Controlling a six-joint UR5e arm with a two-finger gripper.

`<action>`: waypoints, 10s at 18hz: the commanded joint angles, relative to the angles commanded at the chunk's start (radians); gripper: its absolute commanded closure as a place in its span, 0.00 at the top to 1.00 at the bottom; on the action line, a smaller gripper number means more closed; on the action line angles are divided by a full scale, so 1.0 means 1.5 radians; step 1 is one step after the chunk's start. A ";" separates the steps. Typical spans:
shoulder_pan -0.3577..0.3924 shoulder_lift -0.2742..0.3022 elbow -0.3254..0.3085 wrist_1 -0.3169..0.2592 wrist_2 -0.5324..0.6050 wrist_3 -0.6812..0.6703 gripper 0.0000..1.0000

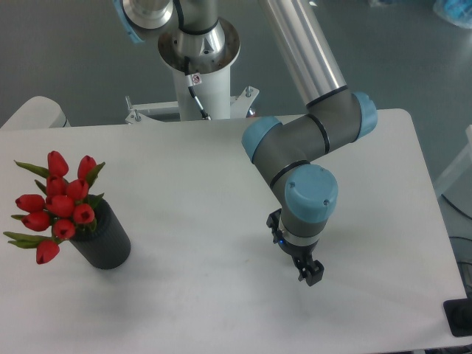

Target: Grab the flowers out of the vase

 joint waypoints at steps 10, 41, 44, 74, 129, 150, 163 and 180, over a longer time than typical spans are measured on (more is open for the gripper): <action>-0.013 0.000 0.000 -0.003 0.001 0.000 1.00; 0.001 0.211 -0.252 -0.011 -0.493 -0.059 1.00; -0.004 0.224 -0.262 -0.011 -0.524 -0.081 1.00; -0.120 0.209 -0.304 0.033 -0.732 -0.106 1.00; -0.049 0.265 -0.219 0.052 -0.913 -0.372 0.11; -0.017 0.198 -0.057 0.059 -0.859 -0.456 0.10; 0.002 0.155 -0.046 0.049 -0.453 -0.315 0.10; 0.045 0.063 0.052 -0.086 -0.209 -0.175 0.10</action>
